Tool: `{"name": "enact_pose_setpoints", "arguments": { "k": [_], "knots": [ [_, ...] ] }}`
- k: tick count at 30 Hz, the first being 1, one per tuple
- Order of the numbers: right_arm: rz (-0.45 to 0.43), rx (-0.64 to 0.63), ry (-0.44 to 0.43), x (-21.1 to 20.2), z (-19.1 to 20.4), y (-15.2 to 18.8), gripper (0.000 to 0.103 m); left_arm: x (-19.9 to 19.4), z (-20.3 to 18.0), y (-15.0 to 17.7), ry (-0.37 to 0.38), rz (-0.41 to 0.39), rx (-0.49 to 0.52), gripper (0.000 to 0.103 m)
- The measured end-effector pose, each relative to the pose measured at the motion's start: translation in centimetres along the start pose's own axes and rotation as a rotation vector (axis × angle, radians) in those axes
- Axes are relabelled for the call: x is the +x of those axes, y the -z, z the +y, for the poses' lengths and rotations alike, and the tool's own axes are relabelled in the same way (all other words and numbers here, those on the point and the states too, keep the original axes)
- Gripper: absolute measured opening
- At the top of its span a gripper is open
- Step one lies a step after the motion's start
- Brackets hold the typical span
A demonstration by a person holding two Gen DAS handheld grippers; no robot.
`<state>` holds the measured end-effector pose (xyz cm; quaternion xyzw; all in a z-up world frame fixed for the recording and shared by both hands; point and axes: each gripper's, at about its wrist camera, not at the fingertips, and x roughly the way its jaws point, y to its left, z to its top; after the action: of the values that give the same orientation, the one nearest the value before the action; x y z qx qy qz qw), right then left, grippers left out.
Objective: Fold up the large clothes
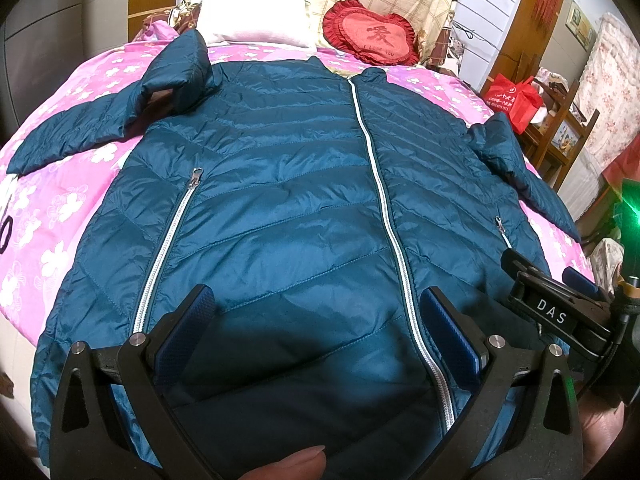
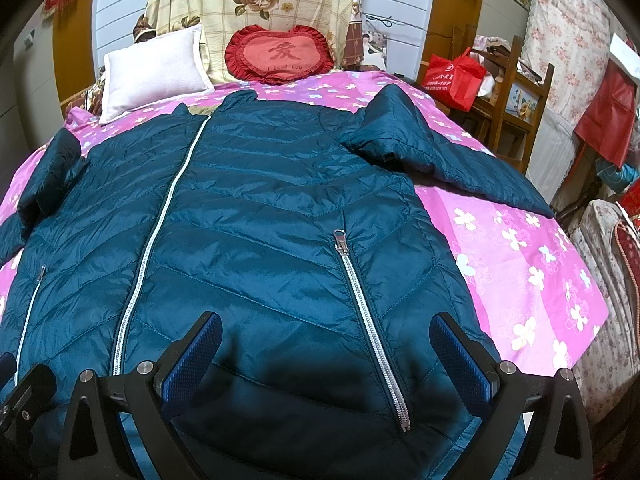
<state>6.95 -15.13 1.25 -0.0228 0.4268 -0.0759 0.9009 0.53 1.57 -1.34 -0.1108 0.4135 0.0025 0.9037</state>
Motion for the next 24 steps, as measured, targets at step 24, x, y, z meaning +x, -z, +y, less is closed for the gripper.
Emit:
{"name": "enact_pose_setpoints", "arguments": {
  "k": [24],
  "knots": [
    [0.005, 0.015, 0.001, 0.06, -0.44, 0.03, 0.103, 0.01, 0.05, -0.07, 0.001, 0.001, -0.001, 0.103]
  ]
}}
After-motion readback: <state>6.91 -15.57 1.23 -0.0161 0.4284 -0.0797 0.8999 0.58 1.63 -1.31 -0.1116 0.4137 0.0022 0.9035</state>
